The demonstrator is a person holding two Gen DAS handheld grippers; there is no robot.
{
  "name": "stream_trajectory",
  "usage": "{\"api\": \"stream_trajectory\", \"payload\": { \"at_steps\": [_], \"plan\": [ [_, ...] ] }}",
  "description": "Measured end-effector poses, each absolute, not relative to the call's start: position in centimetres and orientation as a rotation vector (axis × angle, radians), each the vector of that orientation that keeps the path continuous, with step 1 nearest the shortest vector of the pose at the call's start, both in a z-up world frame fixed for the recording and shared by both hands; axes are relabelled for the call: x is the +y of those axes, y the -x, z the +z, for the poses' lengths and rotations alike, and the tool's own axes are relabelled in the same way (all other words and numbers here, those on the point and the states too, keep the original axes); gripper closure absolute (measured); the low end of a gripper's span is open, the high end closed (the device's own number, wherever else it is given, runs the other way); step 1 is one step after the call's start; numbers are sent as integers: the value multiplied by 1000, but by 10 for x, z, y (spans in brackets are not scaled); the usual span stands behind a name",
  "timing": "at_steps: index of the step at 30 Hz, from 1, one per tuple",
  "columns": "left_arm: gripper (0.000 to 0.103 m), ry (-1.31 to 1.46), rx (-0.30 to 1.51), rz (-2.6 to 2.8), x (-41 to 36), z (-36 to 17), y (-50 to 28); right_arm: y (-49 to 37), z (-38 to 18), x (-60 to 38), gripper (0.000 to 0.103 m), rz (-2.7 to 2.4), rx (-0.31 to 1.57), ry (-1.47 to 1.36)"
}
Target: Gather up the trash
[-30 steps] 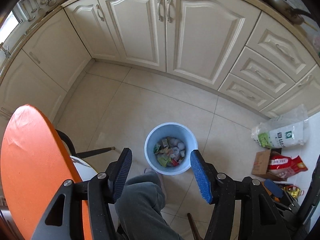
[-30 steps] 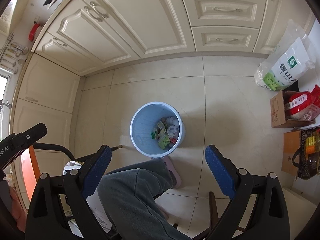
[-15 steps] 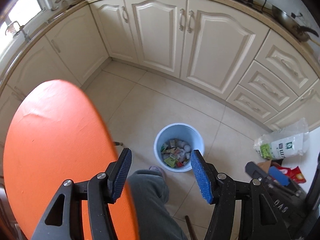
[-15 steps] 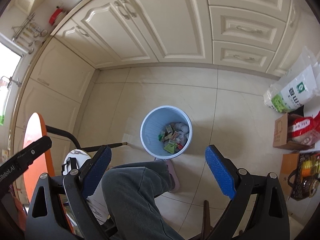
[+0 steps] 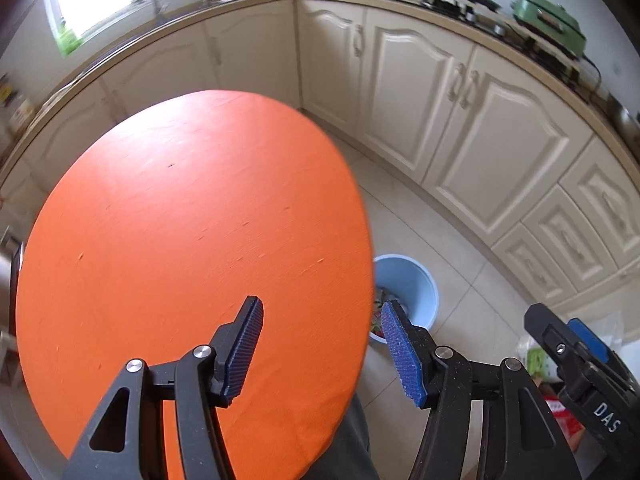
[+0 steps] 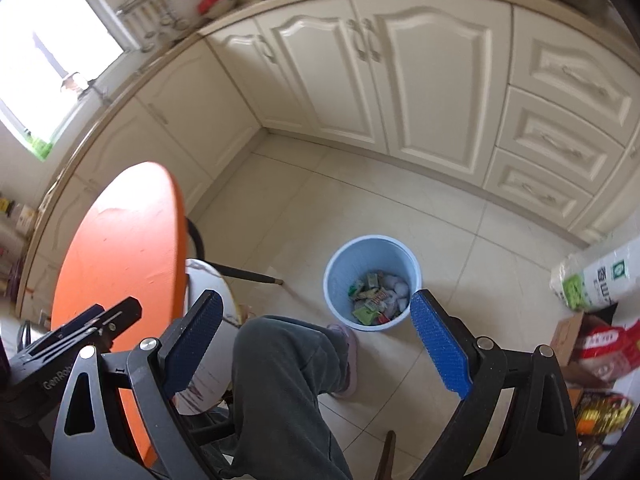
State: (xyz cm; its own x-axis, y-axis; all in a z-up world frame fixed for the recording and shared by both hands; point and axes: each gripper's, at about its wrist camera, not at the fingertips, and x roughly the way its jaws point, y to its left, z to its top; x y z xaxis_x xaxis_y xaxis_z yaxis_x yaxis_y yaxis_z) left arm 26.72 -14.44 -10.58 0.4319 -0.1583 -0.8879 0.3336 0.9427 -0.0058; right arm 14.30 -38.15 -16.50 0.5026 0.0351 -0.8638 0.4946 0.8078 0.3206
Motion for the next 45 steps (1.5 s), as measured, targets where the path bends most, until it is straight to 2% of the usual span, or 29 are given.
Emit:
{"api": "stream_trajectory", "payload": {
  "at_steps": [7,15,27,30,35,37,45],
  "plan": [
    [46,-79,1002,-184,-96,-73,-212,-138,-118,-343,7,-210,883,-409],
    [45,-34,854,-91,-79,-34,-129,-122,-76,-313,7,-206,732,-298],
    [45,25,612,12,-67,-24,35,-83,-34,-289,0,-180,541,-223],
    [37,50,566,54,-63,-31,67,-75,-31,-286,0,-193,503,-220],
    [33,69,518,82,-66,-45,103,-62,-26,-279,0,-182,446,-197],
    [26,52,509,97,-69,-51,115,-60,-24,-277,0,-182,433,-190],
    [17,7,479,123,-93,-65,114,-47,-21,-272,0,-217,389,-161]
  ]
}}
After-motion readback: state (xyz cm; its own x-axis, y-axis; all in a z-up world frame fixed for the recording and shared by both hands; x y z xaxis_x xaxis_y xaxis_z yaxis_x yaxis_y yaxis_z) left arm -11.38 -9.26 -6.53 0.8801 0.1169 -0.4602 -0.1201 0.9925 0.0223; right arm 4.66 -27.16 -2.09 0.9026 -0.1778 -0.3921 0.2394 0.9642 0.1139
